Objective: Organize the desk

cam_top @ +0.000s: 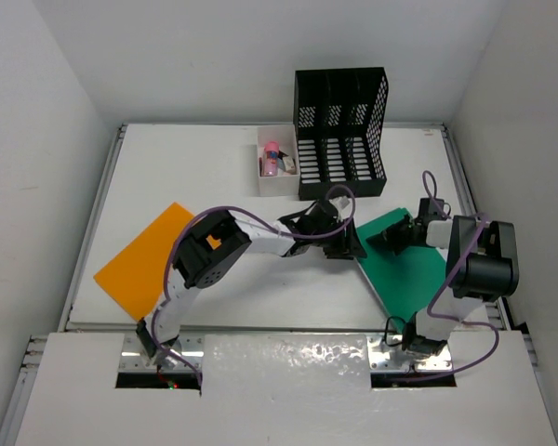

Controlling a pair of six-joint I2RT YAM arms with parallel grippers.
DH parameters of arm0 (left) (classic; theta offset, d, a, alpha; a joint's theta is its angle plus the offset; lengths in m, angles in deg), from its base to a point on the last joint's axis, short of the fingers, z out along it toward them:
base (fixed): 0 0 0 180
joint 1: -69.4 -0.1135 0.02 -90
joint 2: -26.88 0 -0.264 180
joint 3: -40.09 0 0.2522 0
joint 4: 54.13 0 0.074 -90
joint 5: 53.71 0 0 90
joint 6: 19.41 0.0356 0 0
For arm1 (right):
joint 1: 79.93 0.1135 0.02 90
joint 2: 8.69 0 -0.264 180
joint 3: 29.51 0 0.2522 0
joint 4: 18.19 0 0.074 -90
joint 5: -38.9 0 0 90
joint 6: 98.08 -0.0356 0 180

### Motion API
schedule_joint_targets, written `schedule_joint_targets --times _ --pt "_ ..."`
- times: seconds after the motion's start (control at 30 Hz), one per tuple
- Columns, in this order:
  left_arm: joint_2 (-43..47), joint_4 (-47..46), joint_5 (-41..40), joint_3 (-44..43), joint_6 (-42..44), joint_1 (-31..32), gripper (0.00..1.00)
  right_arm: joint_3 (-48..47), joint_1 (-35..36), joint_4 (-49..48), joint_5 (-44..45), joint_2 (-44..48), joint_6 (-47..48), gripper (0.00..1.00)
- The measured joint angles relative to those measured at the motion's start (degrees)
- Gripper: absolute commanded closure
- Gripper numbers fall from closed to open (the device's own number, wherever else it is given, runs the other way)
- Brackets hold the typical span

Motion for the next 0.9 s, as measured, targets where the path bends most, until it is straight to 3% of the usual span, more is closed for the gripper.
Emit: schedule_joint_targets --times 0.2,0.3,0.33,0.37,0.47,0.53,0.57,0.83,0.87,0.9 --pt "-0.9 0.2 -2.7 0.0 0.1 0.4 0.57 0.2 -0.1 2.0 -2.1 -0.2 0.0 1.00" --pt "-0.9 1.6 -5.4 -0.5 0.2 1.0 0.45 0.2 -0.4 2.6 -3.1 -0.5 0.0 1.00" --pt "-0.9 2.0 -6.4 -0.9 0.3 1.1 0.47 0.2 -0.5 2.8 -3.5 -0.6 0.0 1.00" --pt "-0.9 2.6 -7.5 -1.5 0.2 1.4 0.65 0.2 -0.5 2.8 -3.6 -0.6 -0.1 1.00" --pt "-0.9 5.3 -12.1 -1.9 0.9 2.0 0.87 0.4 -0.9 2.9 -4.0 -0.6 -0.3 1.00" --pt "-0.9 7.2 -13.4 -2.7 0.8 2.0 0.91 0.5 -0.9 3.0 -4.3 -0.7 -0.4 1.00" --pt "-0.9 8.4 -13.9 -3.6 0.8 2.0 1.00 0.7 -1.0 2.9 -4.5 -0.6 -0.5 1.00" --pt "-1.6 12.8 -16.5 -6.9 0.4 1.8 1.00 0.2 -1.2 4.3 -2.6 0.8 0.1 1.00" --pt "-1.6 13.2 -16.7 -7.1 0.5 1.8 1.00 -0.3 -1.1 5.9 -1.7 1.4 0.9 0.94" --pt "-1.6 13.6 -17.0 -7.5 0.7 1.7 1.00 -0.9 -1.0 7.6 0.0 2.1 1.9 0.73"
